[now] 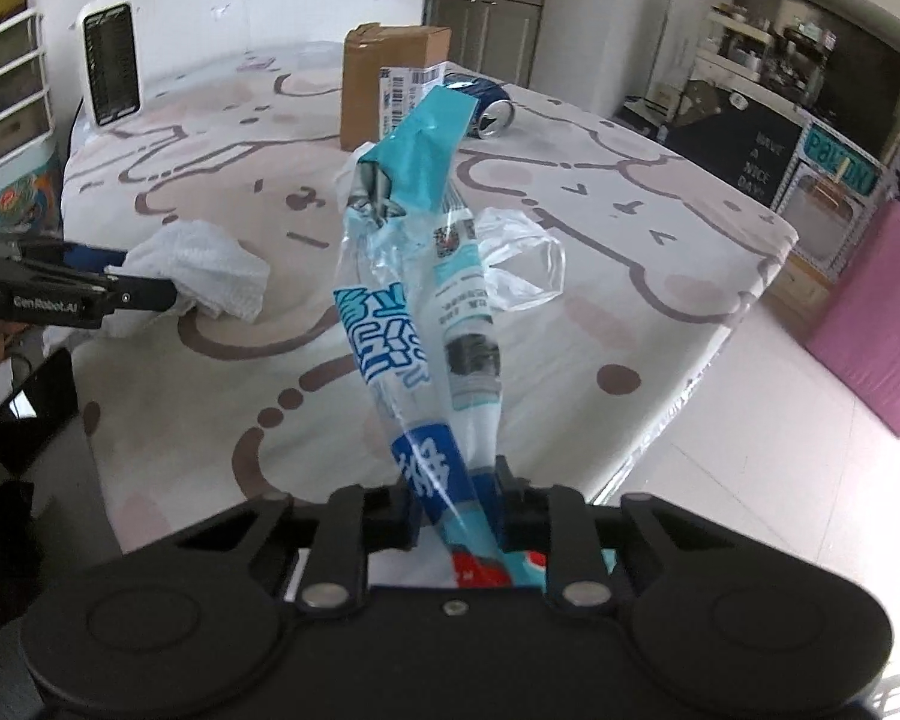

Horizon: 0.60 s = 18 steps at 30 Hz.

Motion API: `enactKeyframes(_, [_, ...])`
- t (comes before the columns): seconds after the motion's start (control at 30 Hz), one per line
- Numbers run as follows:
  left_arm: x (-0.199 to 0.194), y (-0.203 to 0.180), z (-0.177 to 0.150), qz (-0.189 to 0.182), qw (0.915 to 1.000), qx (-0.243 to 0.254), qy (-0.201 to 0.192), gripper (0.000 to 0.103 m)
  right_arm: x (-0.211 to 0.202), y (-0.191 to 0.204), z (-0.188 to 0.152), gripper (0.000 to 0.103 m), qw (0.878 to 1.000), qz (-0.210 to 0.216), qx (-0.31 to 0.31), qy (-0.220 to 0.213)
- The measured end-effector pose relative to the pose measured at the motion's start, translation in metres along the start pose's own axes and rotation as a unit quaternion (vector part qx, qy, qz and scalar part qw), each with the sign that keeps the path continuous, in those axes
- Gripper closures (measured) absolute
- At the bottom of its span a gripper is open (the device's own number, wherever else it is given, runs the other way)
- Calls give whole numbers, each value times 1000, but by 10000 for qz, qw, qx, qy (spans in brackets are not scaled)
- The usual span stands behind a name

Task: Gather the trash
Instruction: 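Lift the tissue with the left gripper while the right lifts the blue-and-white plastic bag, then carry the tissue and blue-and-white bag with both grippers over the wastebasket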

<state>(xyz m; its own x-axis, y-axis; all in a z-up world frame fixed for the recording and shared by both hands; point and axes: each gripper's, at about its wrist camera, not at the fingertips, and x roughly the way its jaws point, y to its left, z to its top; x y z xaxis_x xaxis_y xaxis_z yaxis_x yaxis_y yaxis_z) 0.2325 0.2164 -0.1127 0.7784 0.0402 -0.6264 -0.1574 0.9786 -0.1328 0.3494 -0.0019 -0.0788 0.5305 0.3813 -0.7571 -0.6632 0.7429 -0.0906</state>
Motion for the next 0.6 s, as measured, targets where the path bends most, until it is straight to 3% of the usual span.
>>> enactKeyframes(0.03, [-1,0,0,-57,10000,-48,25,82,-1,0,-1,82,10000,-6,45,-9])
enactKeyframes(0.13, [-7,-5,1,-88,9999,-119,-6,91,-3,1,-2,83,9998,-23,209,-38])
enactKeyframes(0.6, [-57,-46,19,-305,9984,6,-484,93,-36,-1,-9,85,9940,-31,1022,-382])
